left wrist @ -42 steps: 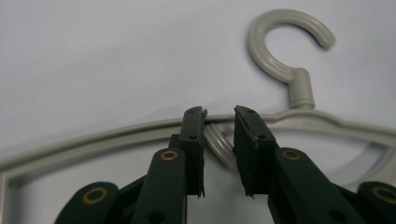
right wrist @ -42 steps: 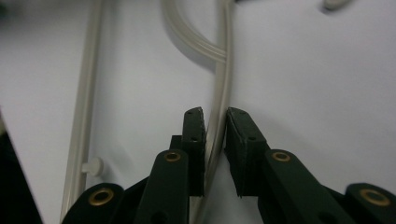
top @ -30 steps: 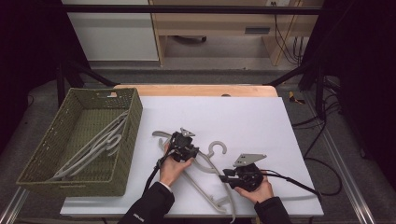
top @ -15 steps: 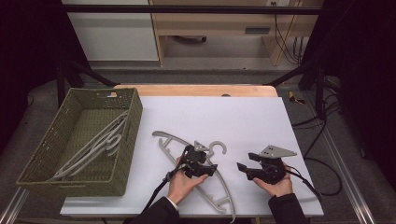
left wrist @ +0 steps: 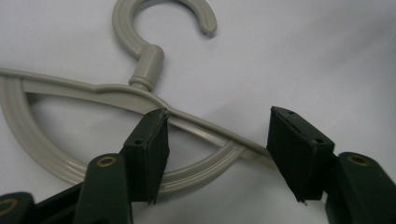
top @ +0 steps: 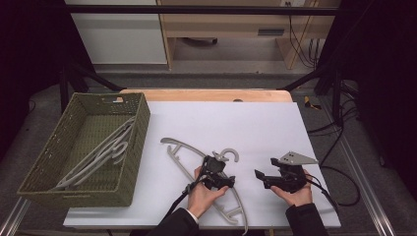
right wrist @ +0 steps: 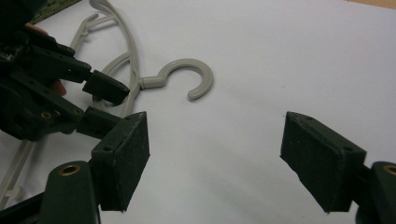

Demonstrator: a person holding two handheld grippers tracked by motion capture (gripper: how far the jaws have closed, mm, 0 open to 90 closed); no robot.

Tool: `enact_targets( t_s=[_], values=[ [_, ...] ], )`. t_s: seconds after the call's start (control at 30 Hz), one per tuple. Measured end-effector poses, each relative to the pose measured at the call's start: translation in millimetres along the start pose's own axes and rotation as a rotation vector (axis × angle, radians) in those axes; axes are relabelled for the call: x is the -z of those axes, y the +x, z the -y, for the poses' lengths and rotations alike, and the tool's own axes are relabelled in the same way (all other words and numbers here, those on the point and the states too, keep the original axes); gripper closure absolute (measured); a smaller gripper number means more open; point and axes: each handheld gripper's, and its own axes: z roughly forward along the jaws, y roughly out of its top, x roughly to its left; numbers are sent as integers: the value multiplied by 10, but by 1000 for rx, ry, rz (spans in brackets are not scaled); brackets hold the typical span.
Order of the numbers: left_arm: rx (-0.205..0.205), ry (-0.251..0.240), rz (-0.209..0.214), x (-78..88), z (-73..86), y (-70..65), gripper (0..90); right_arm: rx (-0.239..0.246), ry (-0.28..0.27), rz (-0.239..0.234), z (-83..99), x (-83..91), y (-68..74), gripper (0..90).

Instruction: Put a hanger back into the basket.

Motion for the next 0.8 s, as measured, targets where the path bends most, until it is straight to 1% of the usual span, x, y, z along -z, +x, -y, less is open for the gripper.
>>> enact_targets(
  t_s=[0.07, 0.13, 0.17, 0.23, 0.3, 0.37, 0.4, 0.47, 0.5, 0.53, 0.57, 0.67, 0.7, 0.8],
  values=[
    [3, 0, 11, 23, -7, 68, 435, -3, 1, -4, -2, 3, 2, 242],
    [-9, -2, 7, 52, -7, 110, 495, 0, 1, -6, -1, 4, 0, 242],
    [-7, -1, 14, 59, -3, 122, 517, 1, 1, -6, -2, 5, -1, 241],
    [-26, 13, 21, 87, 5, 153, 518, -2, 2, -9, -2, 6, 1, 241],
    [-27, 27, 33, 124, 28, 184, 518, -2, 5, -10, -4, 6, 4, 240],
    [-17, 15, 37, 136, 57, 199, 523, 2, 2, -12, -6, 5, 1, 239],
    [-16, 13, 38, 143, 70, 202, 524, -4, 2, -14, -8, 5, 6, 238],
    [-10, -5, 16, 136, 94, 166, 521, 0, 3, -11, -10, 4, 8, 237],
    [-8, -7, 17, 132, 98, 149, 496, -2, 5, -11, -12, 3, 10, 236],
    [-4, -15, 12, 122, 102, 120, 431, -2, 5, -11, -13, -1, 11, 234],
    [-3, -26, -3, 107, 108, 88, 431, -2, 5, -11, -13, -1, 11, 234],
    [-32, -25, -49, 78, 138, 15, 424, -2, 7, -11, -13, 1, 13, 233],
    [-34, -28, -49, 77, 144, 11, 423, 2, 4, -10, -14, 1, 9, 233],
    [-36, -9, -47, 83, 122, 16, 435, 2, 3, -10, -15, 3, 11, 231]
  ],
)
